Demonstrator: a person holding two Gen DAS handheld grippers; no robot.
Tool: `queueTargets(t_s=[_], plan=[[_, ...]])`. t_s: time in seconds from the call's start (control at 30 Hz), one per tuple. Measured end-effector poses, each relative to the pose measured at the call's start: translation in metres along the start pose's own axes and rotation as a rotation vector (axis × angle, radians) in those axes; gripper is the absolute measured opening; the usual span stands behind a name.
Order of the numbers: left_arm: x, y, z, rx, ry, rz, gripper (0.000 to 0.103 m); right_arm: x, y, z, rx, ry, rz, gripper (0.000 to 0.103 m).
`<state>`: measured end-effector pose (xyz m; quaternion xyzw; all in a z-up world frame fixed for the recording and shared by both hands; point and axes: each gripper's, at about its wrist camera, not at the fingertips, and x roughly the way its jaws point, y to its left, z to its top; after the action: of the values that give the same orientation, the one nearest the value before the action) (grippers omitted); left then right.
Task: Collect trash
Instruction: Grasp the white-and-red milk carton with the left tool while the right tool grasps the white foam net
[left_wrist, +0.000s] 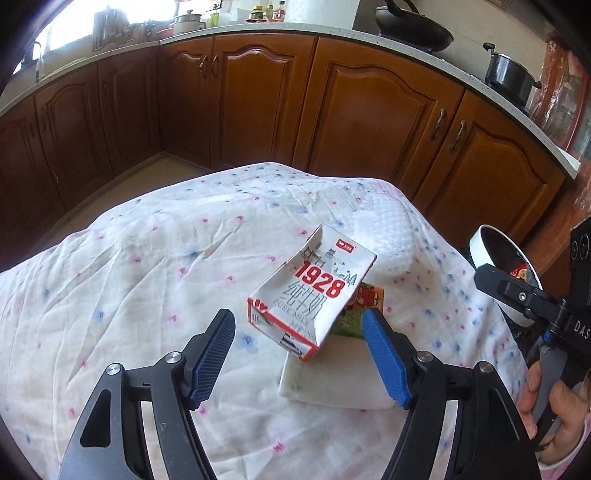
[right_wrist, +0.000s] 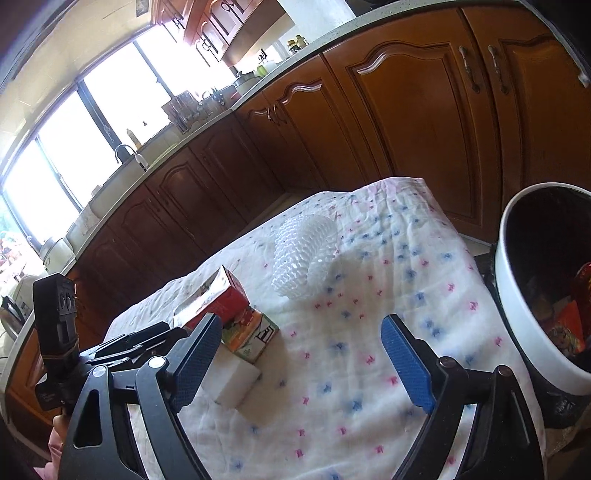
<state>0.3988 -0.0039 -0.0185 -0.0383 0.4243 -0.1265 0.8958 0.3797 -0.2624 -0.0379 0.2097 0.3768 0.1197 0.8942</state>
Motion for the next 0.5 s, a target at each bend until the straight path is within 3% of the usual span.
queueTargets(t_s=[0.2, 0.27, 0.3, 0.4, 0.47, 0.5], plan=[[0.03, -0.007, 0.011, 0.065, 0.034, 0.003, 0.073, 0.043, 0.0, 0.018, 0.026, 0.037, 0.023, 0.074], [0.036, -0.009, 0.01, 0.077, 0.04, 0.012, 0.07, 0.058, -0.002, 0.022, 0.039, 0.054, 0.03, 0.068], [0.037, -0.01, 0.009, 0.08, 0.038, 0.018, 0.062, 0.065, -0.002, 0.024, 0.043, 0.064, 0.032, 0.065], [0.037, -0.011, 0.006, 0.079, 0.034, 0.004, 0.056, 0.081, -0.003, 0.026, 0.043, 0.085, 0.024, 0.044], [0.034, -0.012, 0.003, 0.077, 0.029, 0.002, 0.054, 0.087, -0.003, 0.027, 0.036, 0.096, 0.019, 0.019], [0.031, -0.012, 0.0, 0.073, 0.026, 0.0, 0.053, 0.088, -0.003, 0.026, 0.032, 0.098, 0.015, 0.016]])
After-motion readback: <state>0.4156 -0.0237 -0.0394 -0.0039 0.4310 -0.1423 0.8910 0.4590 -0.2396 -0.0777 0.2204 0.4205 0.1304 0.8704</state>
